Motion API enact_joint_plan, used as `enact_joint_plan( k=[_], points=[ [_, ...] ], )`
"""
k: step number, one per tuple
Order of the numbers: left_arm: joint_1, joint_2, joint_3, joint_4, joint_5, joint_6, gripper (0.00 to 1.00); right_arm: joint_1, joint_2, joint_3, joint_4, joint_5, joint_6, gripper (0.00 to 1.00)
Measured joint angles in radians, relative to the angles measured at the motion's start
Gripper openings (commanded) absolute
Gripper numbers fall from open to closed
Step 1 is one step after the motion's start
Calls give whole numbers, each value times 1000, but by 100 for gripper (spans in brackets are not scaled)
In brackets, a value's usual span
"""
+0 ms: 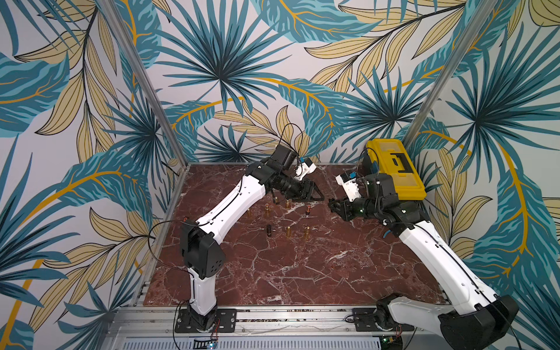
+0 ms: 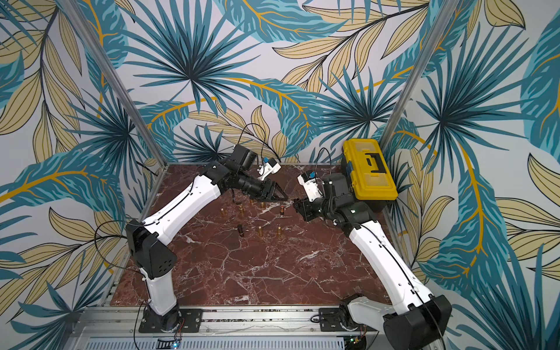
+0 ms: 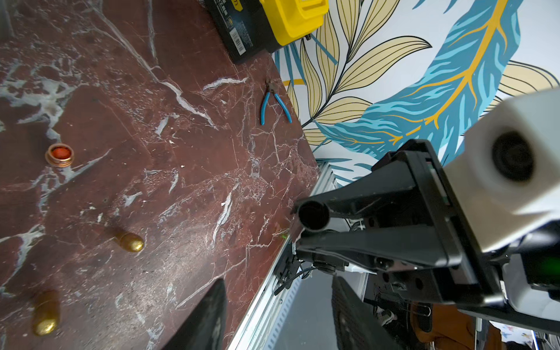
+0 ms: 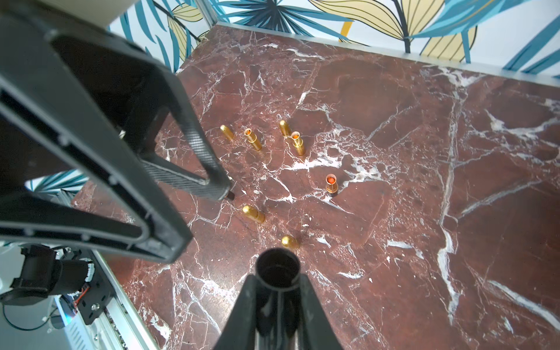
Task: Open the lipstick cap
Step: Place the cover at the center of the board.
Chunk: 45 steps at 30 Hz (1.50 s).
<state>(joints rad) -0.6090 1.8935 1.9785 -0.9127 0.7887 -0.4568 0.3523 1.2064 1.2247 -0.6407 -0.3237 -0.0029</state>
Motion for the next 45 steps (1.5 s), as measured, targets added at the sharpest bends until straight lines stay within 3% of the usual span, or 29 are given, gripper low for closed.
enact_joint_plan(
  k=[21,30,40,45],
  points=[
    [-45,5,8,1,-51,46,55,138,34,38,-15,152,-66,18],
    [-53,11,8,-5,-72,61,42,154,40,39,-16,177,-79,18],
    [-55,11,8,-5,-74,68,36,161,55,40,-15,190,-85,18],
    [-55,11,7,-5,-75,73,42,164,54,40,-15,196,-85,17]
  ],
)
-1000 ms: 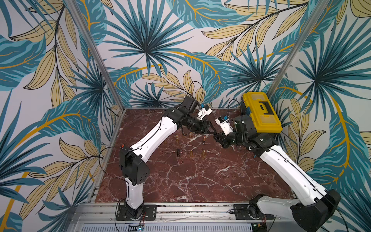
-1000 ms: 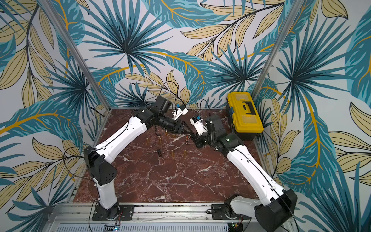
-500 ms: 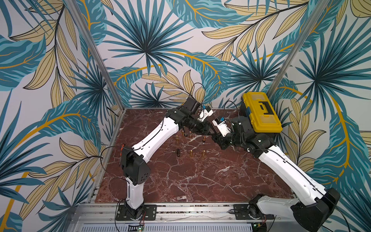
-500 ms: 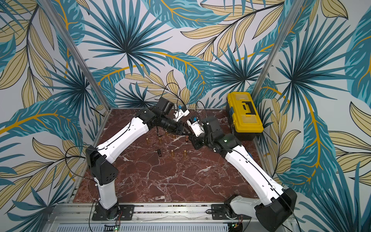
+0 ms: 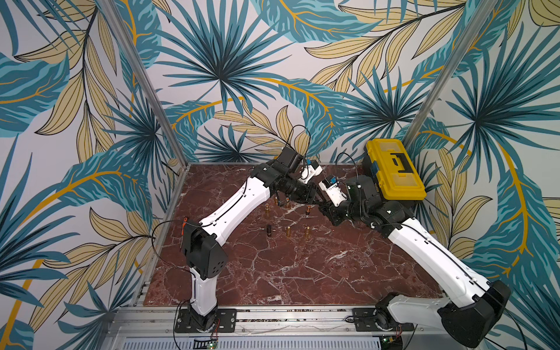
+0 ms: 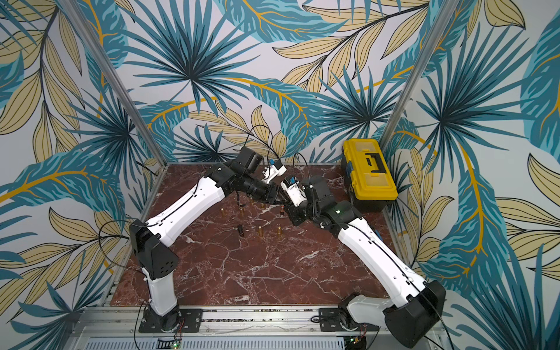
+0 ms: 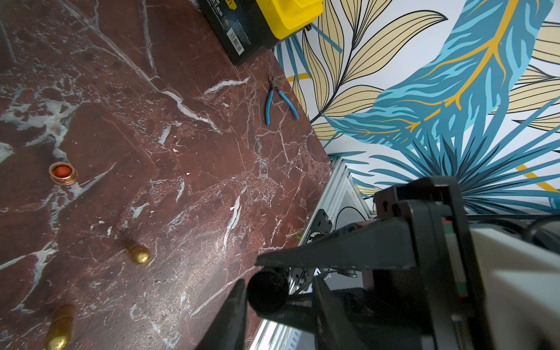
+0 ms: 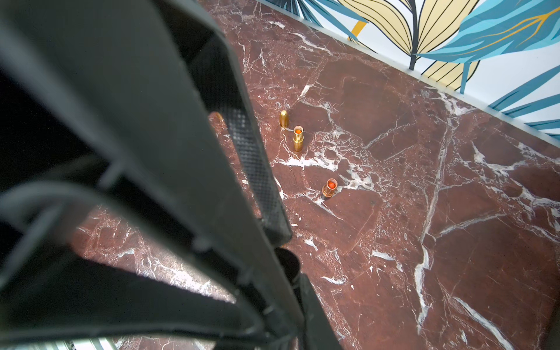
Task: Open the lipstick cap
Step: Place the cover at the center of the board.
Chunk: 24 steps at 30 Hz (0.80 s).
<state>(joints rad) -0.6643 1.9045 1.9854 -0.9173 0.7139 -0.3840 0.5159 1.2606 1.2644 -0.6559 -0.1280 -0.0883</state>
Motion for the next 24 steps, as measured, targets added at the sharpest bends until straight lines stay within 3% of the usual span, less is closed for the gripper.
enact_joint_plan(
  k=[12,24],
  points=[
    [-2,-5,-40,6,-22,3,47,2,-18,0,-24,-6,-7,18],
    [-2,-5,-40,6,-4,13,42,4,-18,1,-25,-11,-10,18]
  ],
)
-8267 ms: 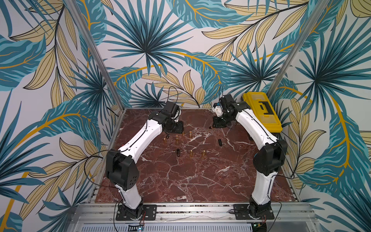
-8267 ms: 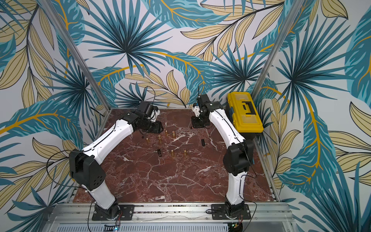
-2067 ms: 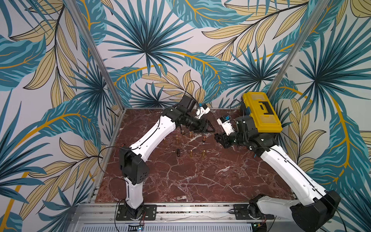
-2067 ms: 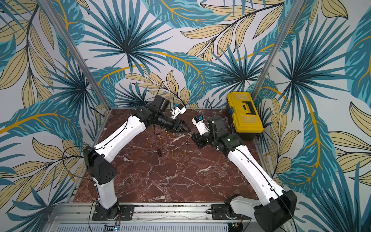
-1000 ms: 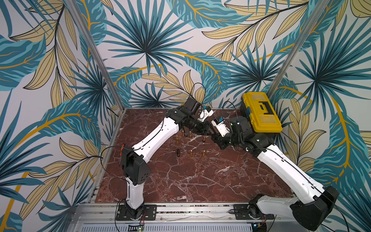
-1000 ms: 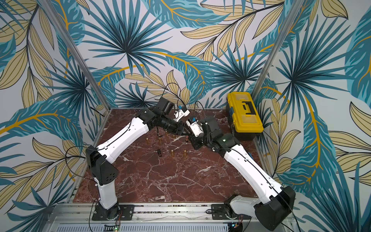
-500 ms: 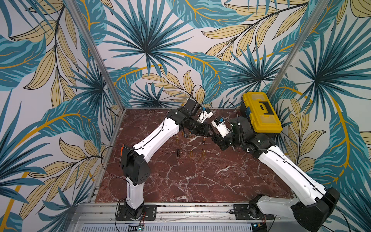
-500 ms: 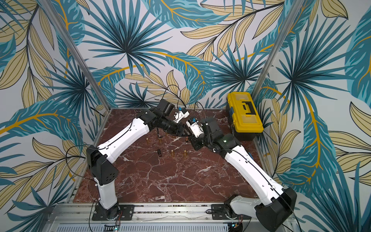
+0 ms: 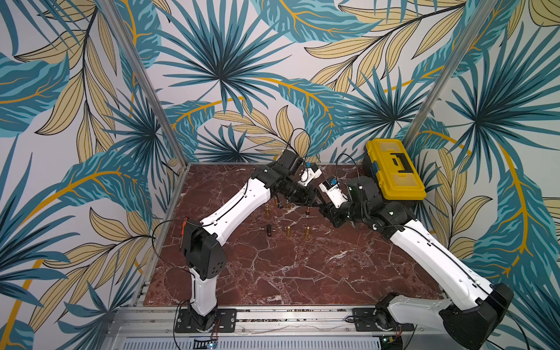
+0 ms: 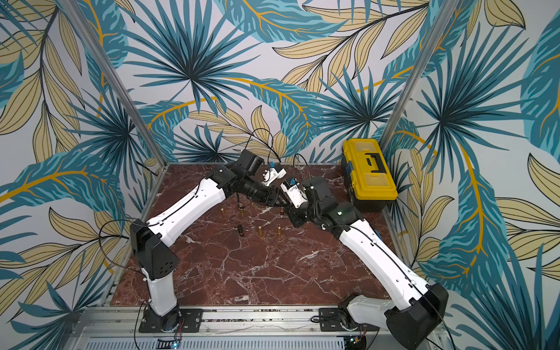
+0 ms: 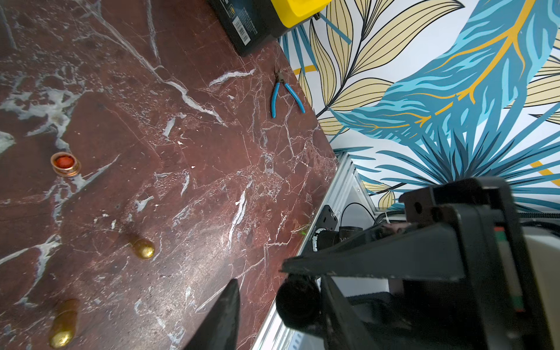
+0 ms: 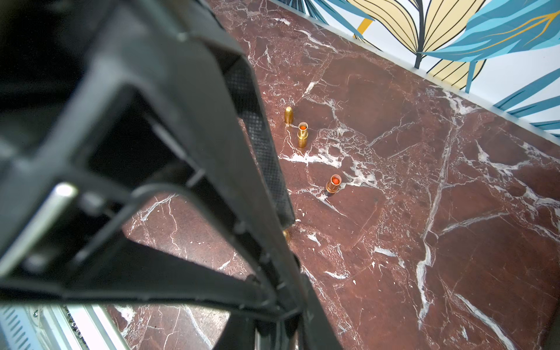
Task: Open the lipstick cap
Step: Place the cover at the center of the board.
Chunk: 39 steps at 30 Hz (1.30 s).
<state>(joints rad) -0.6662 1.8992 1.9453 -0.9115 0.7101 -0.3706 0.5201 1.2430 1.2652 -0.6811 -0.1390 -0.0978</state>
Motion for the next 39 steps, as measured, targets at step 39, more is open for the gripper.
enact_joint_plan(
  k=[39],
  points=[
    [-11,-1,3,-6,-11,18,21,5,23,14,-3,31,-16,47]
  ],
)
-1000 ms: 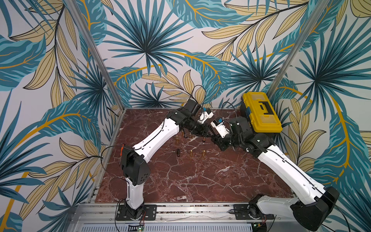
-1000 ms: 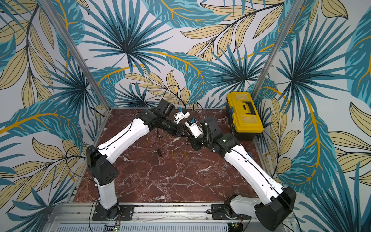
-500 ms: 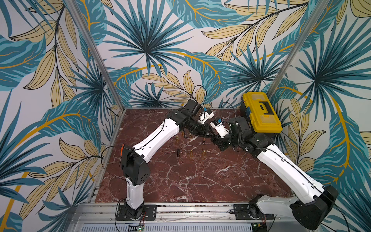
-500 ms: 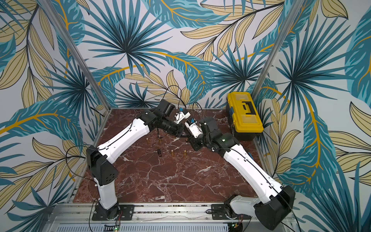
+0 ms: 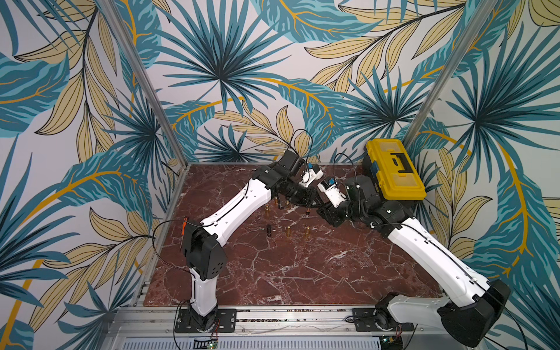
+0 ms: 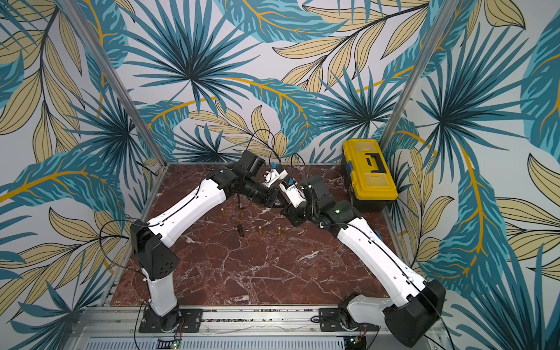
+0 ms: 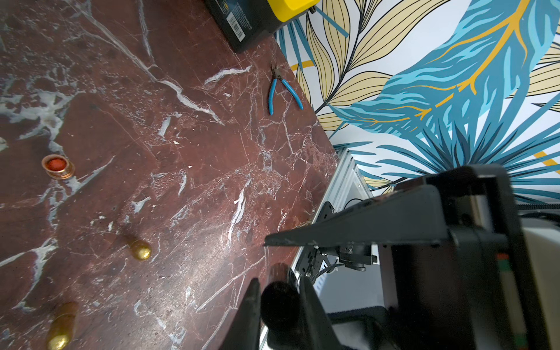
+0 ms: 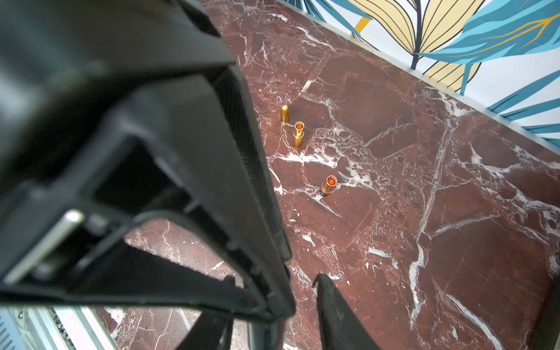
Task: Open the lipstick cap
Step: Place the cover at the center of the board.
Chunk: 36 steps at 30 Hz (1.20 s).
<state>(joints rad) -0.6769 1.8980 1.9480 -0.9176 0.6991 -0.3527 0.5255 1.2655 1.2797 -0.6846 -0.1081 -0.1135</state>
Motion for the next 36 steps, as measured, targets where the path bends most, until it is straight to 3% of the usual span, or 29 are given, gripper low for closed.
enact_joint_plan(
  k=[6,12,23,28,36],
  points=[
    [0,0,48,-19,-91,-6,23,0,-39,-3,3,63,0,49],
    [-15,38,187,-21,-286,32,23,0,-165,-13,2,217,11,49],
    [-121,382,418,-3,-576,190,24,0,-382,-107,36,611,75,54],
    [-163,554,514,14,-636,230,24,0,-407,-153,48,686,88,54],
    [-171,649,523,70,-707,252,24,0,-380,-214,81,713,91,54]
  ],
)
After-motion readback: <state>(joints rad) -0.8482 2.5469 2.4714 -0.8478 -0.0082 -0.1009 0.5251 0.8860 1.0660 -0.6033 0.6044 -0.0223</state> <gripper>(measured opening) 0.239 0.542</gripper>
